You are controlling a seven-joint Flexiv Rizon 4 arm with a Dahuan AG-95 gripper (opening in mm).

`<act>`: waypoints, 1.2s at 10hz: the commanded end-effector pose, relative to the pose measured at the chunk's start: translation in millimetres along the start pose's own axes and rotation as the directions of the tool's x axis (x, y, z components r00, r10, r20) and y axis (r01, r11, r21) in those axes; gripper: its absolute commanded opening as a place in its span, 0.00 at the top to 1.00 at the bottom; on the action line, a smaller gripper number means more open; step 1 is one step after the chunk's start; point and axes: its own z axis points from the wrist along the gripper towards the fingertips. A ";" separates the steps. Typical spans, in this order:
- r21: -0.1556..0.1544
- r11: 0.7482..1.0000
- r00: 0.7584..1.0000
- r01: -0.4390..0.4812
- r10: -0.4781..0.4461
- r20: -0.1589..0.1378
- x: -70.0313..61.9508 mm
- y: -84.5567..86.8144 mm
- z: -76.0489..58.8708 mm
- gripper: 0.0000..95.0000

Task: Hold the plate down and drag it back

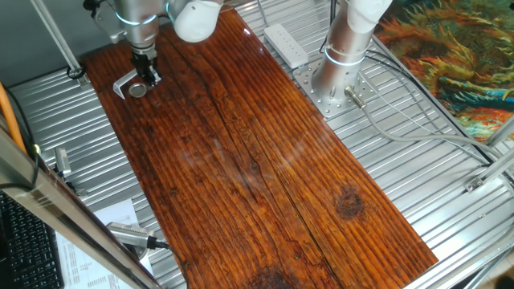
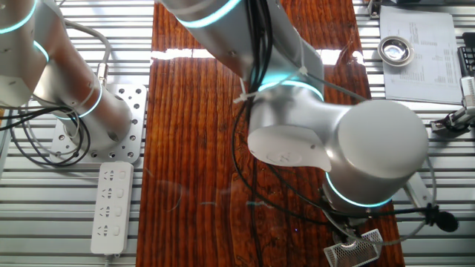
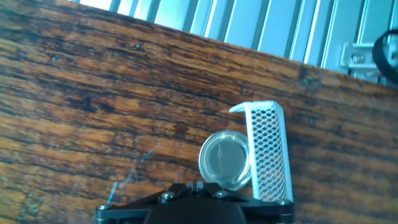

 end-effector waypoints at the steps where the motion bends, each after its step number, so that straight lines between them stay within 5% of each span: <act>1: 0.001 1.000 1.000 0.028 -0.028 -0.005 -4.8 -2.9 1.0 1.00; 8: 0.003 0.997 0.997 0.081 -0.081 -0.006 -21.9 -7.9 6.8 1.00; 9: 0.005 0.996 0.996 0.092 -0.092 -0.001 -25.2 -7.8 9.6 0.80; 12: 0.005 0.993 0.993 0.115 -0.115 0.000 -28.7 -7.4 11.5 0.80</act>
